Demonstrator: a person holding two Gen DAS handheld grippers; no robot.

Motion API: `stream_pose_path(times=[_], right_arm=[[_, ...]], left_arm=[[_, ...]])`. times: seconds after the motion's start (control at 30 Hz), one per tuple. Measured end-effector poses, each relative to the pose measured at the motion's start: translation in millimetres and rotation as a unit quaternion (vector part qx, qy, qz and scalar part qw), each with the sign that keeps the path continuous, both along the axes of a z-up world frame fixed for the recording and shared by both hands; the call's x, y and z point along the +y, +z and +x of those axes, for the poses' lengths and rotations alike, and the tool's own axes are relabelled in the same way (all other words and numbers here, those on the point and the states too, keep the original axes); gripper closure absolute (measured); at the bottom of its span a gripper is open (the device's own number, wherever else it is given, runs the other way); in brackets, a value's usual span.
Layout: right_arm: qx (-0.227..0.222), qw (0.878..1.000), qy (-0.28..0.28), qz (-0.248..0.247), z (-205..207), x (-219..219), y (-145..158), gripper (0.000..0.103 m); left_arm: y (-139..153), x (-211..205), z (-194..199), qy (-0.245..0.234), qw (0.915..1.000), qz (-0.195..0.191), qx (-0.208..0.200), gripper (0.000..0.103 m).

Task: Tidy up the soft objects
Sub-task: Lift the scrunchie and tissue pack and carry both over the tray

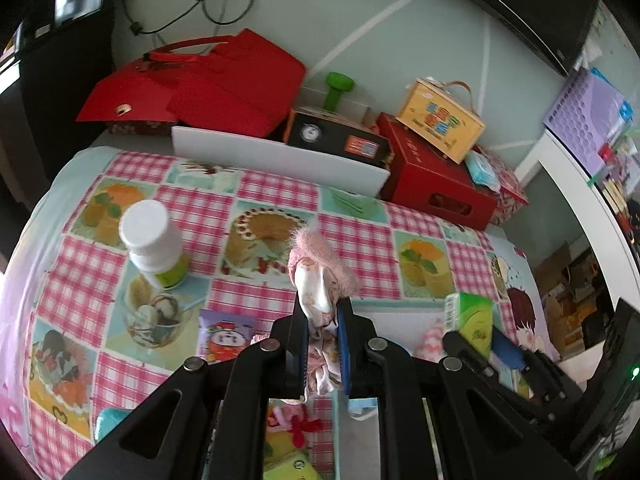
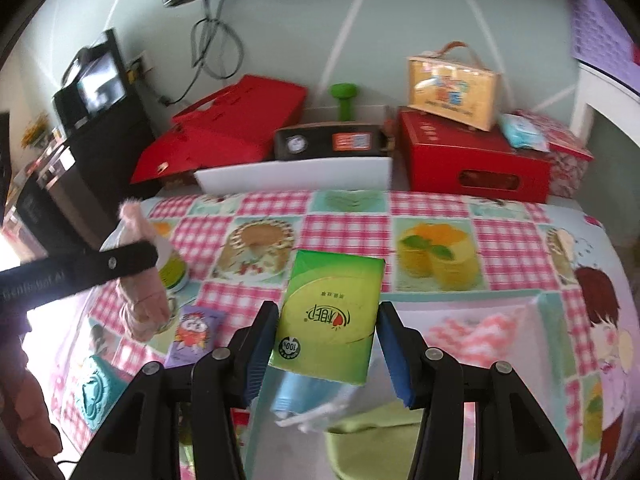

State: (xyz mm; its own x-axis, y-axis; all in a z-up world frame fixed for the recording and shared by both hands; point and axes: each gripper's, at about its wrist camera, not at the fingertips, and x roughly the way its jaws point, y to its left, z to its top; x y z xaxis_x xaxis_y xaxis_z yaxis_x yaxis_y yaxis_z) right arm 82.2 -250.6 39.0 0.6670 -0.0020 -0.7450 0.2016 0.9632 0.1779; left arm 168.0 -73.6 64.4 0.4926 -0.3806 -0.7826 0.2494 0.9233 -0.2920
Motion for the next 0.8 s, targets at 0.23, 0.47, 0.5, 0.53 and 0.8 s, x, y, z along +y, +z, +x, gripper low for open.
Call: stream_pose_path(times=[0.23, 0.47, 0.5, 0.53, 0.8], right_arm=[[-0.008, 0.999, -0.053, -0.004, -25, -39, 10, 0.049], [-0.009, 0.993, -0.115, -0.007, -54, -82, 14, 0.049], [-0.009, 0.993, -0.122, -0.006, -58, -88, 14, 0.049], [-0.009, 0.991, -0.13, -0.005, -63, -95, 15, 0.049], [-0.005, 0.981, -0.196, 0.002, -93, -142, 11, 0.049]], left_arm=[[1, -36, -16, -0.047, 0.9988, 0.007, -0.006, 0.091], [3, -69, -30, -0.092, 0.9954, 0.02, -0.017, 0.091], [2, -74, -32, -0.098, 0.9948, 0.021, -0.017, 0.091], [2, -78, -33, -0.104, 0.9942, 0.022, -0.017, 0.091], [-12, -105, -40, -0.13, 0.9907, 0.041, -0.005, 0.091]])
